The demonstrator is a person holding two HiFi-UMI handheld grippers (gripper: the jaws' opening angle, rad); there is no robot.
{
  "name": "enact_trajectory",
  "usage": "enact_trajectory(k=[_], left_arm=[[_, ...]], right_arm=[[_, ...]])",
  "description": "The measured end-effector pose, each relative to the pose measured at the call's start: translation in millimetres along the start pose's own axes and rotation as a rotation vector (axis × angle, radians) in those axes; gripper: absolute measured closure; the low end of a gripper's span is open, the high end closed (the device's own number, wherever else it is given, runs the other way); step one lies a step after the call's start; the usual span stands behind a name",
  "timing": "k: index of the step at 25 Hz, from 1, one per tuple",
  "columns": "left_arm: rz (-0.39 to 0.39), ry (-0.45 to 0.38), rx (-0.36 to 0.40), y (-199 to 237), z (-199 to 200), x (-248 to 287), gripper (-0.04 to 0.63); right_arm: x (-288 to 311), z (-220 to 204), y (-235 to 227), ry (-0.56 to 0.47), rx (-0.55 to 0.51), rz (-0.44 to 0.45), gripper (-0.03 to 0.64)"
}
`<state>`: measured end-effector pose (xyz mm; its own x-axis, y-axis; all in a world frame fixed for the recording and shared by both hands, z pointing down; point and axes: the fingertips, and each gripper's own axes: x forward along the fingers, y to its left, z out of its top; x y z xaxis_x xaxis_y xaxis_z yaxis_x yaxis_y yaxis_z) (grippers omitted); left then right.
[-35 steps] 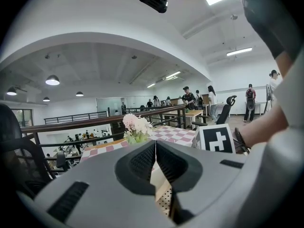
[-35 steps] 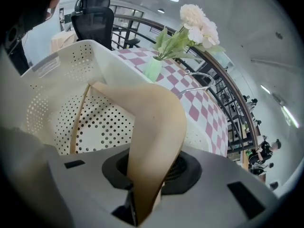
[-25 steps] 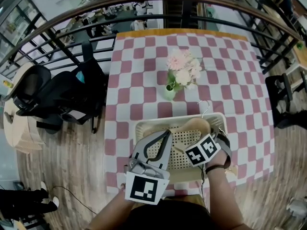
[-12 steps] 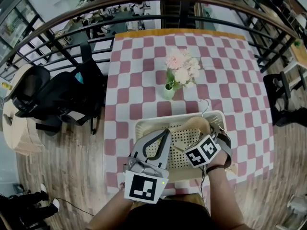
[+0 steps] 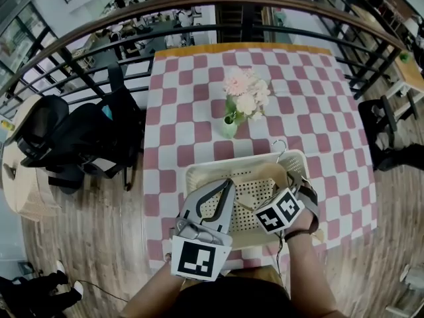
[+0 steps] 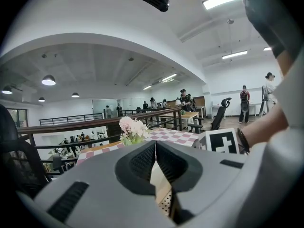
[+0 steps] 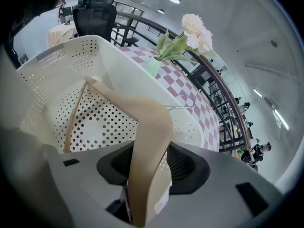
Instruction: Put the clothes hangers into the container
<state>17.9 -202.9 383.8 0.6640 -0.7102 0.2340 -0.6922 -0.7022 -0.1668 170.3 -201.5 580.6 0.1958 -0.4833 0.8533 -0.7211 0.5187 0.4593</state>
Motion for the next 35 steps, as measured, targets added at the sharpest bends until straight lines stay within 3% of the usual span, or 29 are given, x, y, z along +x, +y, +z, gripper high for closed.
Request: enact_trajectory(k=[11,21,35], left_arm=[[-0.017,-0.02,0.011,-9.3,6.2,-10.5,0.584],[-0.022,-0.035,0.014,-18.8,11.0,-18.0,0.584],[-0.035,-0.045,0.018,-37.8,22.4,-9.8,0.584]], right_arm=[[-14.1,-6.2,16.6,-0.048,0.035,0.112,0.393],[-34.7,-6.4,5.8,-0.128,0.072,0.077,0.393],[-69.0,5.4,16.9,-0.295,0.111,0.157,0.393]])
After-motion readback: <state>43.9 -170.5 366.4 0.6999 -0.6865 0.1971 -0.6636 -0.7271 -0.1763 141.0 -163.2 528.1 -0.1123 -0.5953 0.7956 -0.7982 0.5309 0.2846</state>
